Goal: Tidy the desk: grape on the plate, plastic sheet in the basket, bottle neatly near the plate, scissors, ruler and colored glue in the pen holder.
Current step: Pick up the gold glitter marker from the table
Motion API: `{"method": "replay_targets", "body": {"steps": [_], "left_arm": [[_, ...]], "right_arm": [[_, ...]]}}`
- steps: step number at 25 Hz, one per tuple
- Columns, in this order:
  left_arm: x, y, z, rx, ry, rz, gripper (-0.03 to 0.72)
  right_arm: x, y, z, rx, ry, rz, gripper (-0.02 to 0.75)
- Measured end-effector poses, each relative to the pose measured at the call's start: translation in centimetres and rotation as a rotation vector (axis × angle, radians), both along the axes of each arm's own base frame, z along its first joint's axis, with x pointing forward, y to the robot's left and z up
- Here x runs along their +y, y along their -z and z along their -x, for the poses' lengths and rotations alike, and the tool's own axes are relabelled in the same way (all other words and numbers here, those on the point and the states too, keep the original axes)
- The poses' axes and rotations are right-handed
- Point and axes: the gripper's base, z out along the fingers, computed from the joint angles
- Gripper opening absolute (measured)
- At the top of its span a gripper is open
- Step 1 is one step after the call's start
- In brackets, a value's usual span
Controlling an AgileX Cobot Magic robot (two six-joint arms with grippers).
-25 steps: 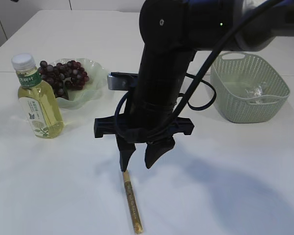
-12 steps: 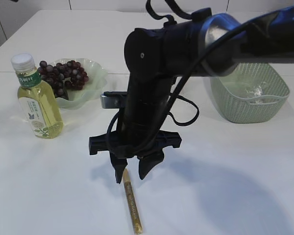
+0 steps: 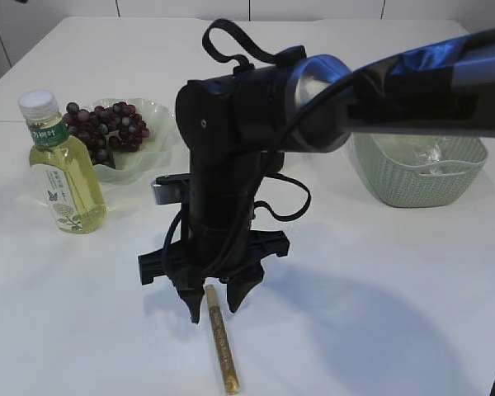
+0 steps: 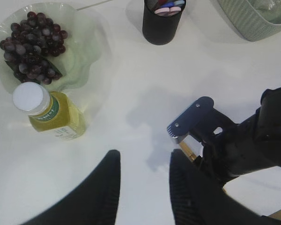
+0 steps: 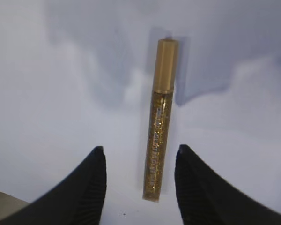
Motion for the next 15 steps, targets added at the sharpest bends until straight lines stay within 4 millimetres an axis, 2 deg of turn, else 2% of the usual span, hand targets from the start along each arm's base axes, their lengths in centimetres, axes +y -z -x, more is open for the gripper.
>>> {"method": "replay_targets", "body": {"steps": [8, 15], "left_arm": [[0.0, 0.0, 0.0, -0.002, -0.001, -0.003, 0.246], [0.0, 0.0, 0.0, -0.003, -0.002, -0.005, 0.246]], "right_arm": [[-0.1, 2.5, 0.0, 0.058, -0.007, 0.064, 0.384], [0.0, 3.0, -0.1, 0.064, -0.007, 0.069, 0.384]]}}
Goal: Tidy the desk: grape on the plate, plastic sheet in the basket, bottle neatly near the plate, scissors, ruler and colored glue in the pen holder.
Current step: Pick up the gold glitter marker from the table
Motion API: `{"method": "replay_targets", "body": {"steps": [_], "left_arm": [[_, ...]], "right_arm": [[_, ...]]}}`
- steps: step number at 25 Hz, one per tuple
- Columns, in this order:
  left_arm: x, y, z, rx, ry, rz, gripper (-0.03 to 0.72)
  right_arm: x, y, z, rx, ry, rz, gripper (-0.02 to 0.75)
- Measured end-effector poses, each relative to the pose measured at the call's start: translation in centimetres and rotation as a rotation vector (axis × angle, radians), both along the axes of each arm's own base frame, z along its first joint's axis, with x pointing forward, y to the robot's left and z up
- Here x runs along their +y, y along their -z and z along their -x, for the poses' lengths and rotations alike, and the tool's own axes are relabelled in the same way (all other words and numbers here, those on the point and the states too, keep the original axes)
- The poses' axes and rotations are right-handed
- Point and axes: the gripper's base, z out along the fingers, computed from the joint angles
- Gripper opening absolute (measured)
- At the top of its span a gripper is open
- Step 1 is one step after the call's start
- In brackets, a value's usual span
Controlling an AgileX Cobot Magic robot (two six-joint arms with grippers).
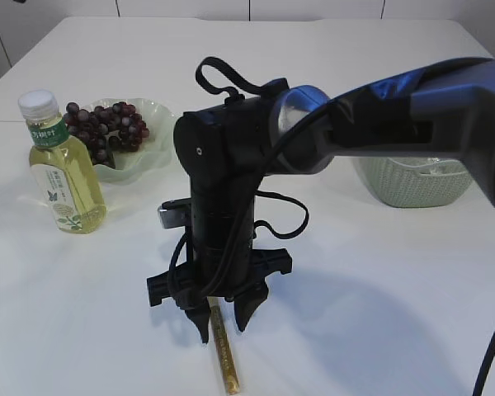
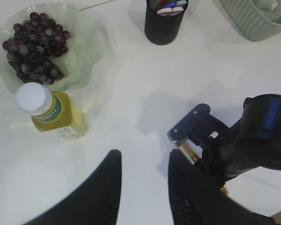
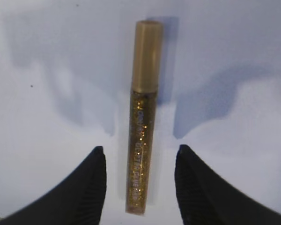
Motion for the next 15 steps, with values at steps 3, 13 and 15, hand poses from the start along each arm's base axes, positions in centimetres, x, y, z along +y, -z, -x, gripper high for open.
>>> {"method": "replay_targets", "body": {"steps": [3, 13, 15], "left_arm": [[0.0, 0.0, 0.0, 0.0, 0.0, 0.0, 0.246], [0.0, 0.0, 0.0, 0.0, 0.0, 0.0, 0.246], [0.0, 0.0, 0.0, 0.0, 0.0, 0.0, 0.246]], "right_arm": [[0.0, 0.5, 0.0, 0.006, 0.003, 0.006, 0.384], [0.2, 1.1, -0.1, 0.008, 0.008, 0.003, 0.384], [0.2, 1.4, -0.1, 0.015, 0.009, 0.005, 0.384]]}}
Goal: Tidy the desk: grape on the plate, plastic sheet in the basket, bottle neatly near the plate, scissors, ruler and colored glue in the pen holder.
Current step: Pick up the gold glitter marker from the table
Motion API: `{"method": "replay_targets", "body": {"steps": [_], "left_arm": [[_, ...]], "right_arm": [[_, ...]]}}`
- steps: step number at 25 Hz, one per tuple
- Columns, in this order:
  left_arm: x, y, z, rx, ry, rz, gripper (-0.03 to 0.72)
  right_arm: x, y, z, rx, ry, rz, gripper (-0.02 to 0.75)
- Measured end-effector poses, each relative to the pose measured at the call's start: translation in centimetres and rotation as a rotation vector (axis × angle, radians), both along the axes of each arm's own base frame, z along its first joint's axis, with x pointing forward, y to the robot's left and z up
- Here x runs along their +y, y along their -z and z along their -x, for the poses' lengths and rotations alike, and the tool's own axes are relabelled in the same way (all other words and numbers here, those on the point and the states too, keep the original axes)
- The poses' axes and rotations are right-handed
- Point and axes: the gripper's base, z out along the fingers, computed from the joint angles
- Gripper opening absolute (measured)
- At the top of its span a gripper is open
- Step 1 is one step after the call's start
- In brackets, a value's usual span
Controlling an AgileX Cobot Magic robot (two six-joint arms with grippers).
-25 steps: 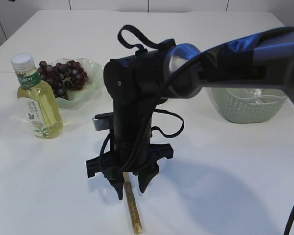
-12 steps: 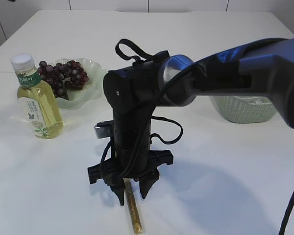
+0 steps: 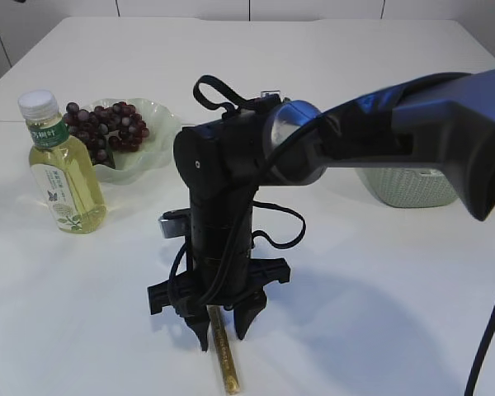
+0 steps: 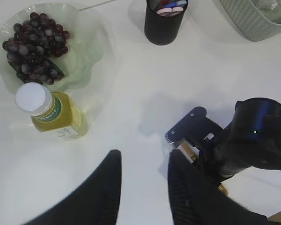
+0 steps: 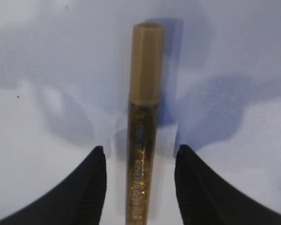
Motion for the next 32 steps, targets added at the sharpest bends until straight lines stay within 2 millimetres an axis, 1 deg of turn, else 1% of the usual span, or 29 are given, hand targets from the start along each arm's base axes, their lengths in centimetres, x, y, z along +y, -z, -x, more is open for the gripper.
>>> {"method": "replay_targets", "body": {"steps": [4, 9, 14, 17, 20, 24, 27, 32], "left_arm": [[0.0, 0.0, 0.0, 0.0, 0.0, 0.0, 0.246], [0.0, 0.0, 0.0, 0.0, 0.0, 0.0, 0.246], [0.0, 0.0, 0.0, 0.0, 0.0, 0.0, 0.246], [0.0, 0.0, 0.0, 0.0, 0.0, 0.0, 0.246], [0.0, 0.0, 0.0, 0.0, 0.0, 0.0, 0.246], [0.0, 0.0, 0.0, 0.0, 0.001, -0.001, 0.246], [0.0, 0.0, 0.0, 0.0, 0.001, -0.001, 0.246], [0.0, 0.0, 0.0, 0.0, 0.001, -0.001, 0.246]], "right_arm": [[0.02, 0.07, 0.01, 0.003, 0.004, 0.0, 0.384], [0.01, 0.61, 0.03, 0.014, 0.003, 0.01, 0.384], [0.17, 0.32, -0.11, 0.009, 0.003, 0.001, 0.379], [0.24, 0.22, -0.16, 0.006, 0.002, -0.002, 0.328], [0.25, 0.21, -0.16, 0.005, 0.002, -0.002, 0.259], [0.08, 0.22, -0.19, 0.002, -0.008, 0.015, 0.226], [-0.03, 0.23, -0.23, -0.003, -0.015, 0.027, 0.185], [-0.06, 0.24, -0.25, -0.006, -0.017, 0.03, 0.173]]}}
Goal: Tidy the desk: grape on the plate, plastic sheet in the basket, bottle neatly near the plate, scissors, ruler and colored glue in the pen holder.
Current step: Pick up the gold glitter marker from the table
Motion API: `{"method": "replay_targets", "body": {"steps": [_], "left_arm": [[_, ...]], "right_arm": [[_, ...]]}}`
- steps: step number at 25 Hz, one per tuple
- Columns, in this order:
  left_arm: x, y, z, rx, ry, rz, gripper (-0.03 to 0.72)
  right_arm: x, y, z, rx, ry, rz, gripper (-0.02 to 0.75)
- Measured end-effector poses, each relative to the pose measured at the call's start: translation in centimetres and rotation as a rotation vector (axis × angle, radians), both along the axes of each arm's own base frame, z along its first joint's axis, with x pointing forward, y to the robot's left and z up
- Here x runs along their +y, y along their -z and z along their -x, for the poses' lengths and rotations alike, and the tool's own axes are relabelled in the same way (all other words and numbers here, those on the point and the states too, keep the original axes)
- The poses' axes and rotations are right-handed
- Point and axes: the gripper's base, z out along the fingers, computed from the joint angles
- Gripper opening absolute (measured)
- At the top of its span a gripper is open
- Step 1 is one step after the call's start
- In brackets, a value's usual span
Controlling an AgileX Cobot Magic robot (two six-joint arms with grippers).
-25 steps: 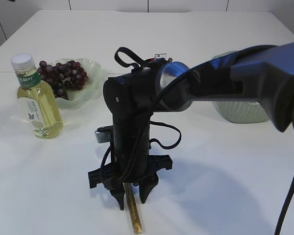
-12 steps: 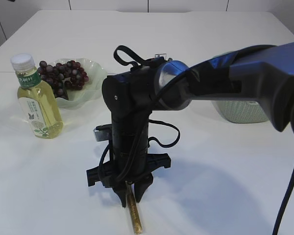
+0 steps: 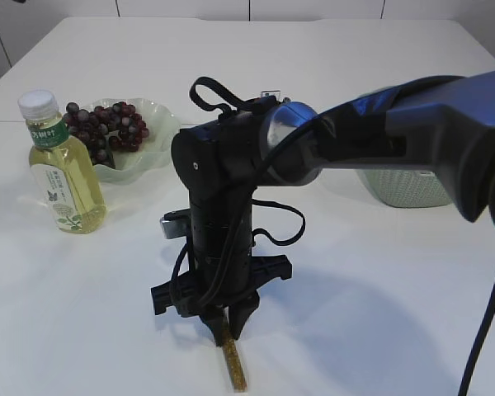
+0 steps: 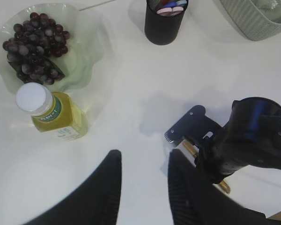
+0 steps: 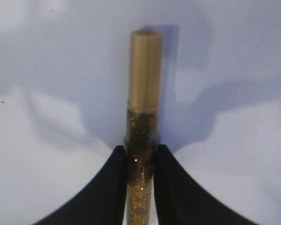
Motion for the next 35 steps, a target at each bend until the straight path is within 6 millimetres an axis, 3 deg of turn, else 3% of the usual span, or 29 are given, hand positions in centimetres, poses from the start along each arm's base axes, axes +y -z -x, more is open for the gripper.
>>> {"method": "replay_targets", "body": {"steps": [22, 35], "left_arm": [[0.0, 0.0, 0.0, 0.0, 0.0, 0.0, 0.246], [0.0, 0.0, 0.0, -0.002, -0.001, -0.003, 0.246]], "right_arm": [[-0.1, 0.0, -0.1, -0.031, -0.078, 0.018, 0.141], [0.2, -1.6, 0.2, -0.091, -0.19, 0.012, 0.141]]}}
